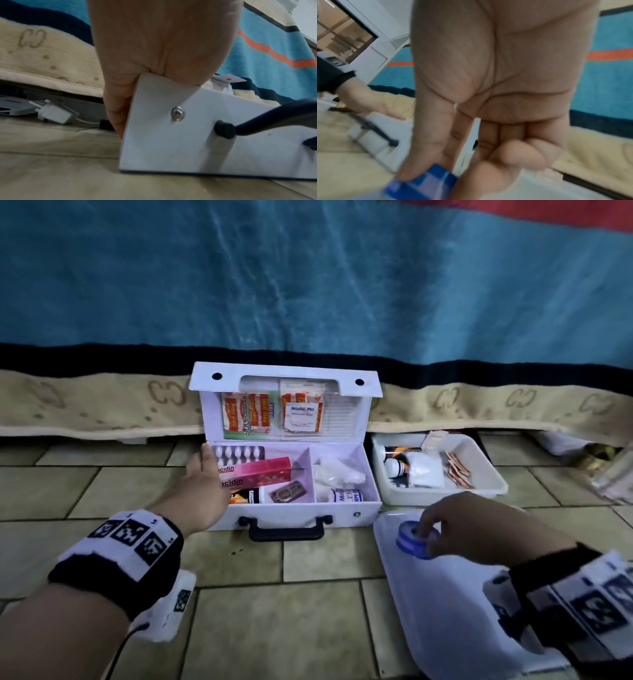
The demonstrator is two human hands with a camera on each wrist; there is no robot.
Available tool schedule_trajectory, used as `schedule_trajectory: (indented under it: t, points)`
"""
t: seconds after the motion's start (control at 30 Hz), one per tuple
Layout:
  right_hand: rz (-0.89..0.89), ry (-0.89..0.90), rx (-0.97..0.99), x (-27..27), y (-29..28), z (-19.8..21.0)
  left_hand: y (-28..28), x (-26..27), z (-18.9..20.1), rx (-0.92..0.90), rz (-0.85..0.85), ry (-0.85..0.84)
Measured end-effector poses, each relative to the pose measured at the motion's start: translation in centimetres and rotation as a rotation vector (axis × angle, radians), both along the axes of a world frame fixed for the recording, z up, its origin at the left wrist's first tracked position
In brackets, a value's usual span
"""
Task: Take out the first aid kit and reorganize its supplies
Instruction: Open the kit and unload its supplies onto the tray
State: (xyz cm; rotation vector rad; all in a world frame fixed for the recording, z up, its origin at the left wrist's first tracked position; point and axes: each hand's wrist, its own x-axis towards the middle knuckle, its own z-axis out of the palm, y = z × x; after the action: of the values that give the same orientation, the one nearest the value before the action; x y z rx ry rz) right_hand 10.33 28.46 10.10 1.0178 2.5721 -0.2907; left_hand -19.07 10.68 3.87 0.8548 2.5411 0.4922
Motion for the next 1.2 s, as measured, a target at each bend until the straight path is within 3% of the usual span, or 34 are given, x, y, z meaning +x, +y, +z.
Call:
schedule_trajectory:
  t: [0.13,0.23,0.33,0.43,0.57,0.67,0.73,0.83,1.0,1.2]
  points:
    - [-0.029,0.067,0.063,-0.5,-1.2,-2.7,0.0,0.1,0.1,-0.004,0.006,-0.007]
    - [-0.043,0.082,0.117,-1.6,-1.8,-1.4,0.0,0.2,0.2,0.01,0.022,-0.014]
    - [-0.014,0.289,0.189,-4.0,-2.6,1.1,0.0,0.4,0.3,0.021,0.026,-0.011]
    - [0.164,0.455,0.102,-8.4,-4.2,2.0,-0.1,0.4,0.3,0.018,0.018,-0.004]
    - [0.415,0.202,0.137,-14.3,-6.0,0.0,-0.1,0.5,0.5,0.009,0.005,0.0]
    - [0.475,-0.095,0.164,-16.8,-6.3,-0.7,-0.1,0.6,0.5,-0.003,0.005,0.006]
    - [0.482,-0.193,0.093,-18.0,-5.5,-1.6,-0.1,0.6,0.5,-0.007,0.011,0.018]
    - [0.447,-0.161,0.014,-18.6,-4.4,-3.0,-0.1,0.6,0.4,-0.011,0.018,0.016]
    - [0.359,0.116,0.078,-18.5,-4.2,-3.4,0.0,0.7,0.6,-0.006,0.018,0.017]
    - [0.378,0.082,0.118,-19.0,-4.1,-3.9,-0.1,0.8,0.7,-0.014,0.015,0.017]
